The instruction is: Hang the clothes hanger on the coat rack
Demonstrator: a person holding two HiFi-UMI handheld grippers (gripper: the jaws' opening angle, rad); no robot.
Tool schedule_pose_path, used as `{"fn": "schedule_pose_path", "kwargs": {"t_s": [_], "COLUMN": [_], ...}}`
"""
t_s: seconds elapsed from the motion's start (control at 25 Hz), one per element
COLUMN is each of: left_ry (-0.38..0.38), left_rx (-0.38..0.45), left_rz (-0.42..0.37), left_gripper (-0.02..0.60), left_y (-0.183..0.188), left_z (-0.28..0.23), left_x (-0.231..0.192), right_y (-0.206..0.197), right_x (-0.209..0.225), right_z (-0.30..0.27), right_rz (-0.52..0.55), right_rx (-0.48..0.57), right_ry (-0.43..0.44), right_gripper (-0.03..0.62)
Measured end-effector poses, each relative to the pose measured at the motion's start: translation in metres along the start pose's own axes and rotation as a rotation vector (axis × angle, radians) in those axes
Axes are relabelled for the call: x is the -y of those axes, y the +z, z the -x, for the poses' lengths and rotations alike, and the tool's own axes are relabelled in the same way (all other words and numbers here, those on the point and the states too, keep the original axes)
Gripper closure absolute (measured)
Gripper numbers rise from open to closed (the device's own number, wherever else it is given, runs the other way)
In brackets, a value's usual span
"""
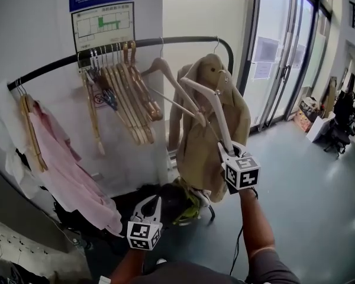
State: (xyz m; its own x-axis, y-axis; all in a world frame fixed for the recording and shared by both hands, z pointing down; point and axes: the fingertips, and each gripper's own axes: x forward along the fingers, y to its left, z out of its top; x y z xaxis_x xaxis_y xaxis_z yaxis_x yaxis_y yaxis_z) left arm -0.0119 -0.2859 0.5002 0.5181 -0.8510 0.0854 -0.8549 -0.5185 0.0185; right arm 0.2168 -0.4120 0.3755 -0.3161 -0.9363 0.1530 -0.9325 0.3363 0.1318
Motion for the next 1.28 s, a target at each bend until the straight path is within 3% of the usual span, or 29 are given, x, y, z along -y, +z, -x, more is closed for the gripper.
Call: {"fn": "schedule_pose_path", "kwargs": {"t_s": [0.36,0.6,0.88,1.28], "left_ry": [0.079,0.113,0.142,0.129], "left_rx": [0.008,0.017,0.027,0.002], "left_rz": [0.001,0.002,0.002,-0.009], "left_gripper": [0.572,0.572,0.572,0.572], "left_y": [-0.001,0.002,0.005,0.000], "left_z": [0.008,0.014,0.022,0.024], "left_x": [-0.030,-0.042,-0.056,-0.057], "right_y": [0.092,0.125,0.123,0.107], "right_x": [0.020,0.024,0.015,0.007], "right_z": [-0.073,-0.105,-0.133,-0.142], "right_rz": [0.070,0.036,0.032,0.033], "right_rx": [-0.024,-0.047,-0.114,-0.142], "right_ry": [0.024,0.036,0.060,0.075], "right_gripper": [0.539,0.539,0.539,0.539]}}
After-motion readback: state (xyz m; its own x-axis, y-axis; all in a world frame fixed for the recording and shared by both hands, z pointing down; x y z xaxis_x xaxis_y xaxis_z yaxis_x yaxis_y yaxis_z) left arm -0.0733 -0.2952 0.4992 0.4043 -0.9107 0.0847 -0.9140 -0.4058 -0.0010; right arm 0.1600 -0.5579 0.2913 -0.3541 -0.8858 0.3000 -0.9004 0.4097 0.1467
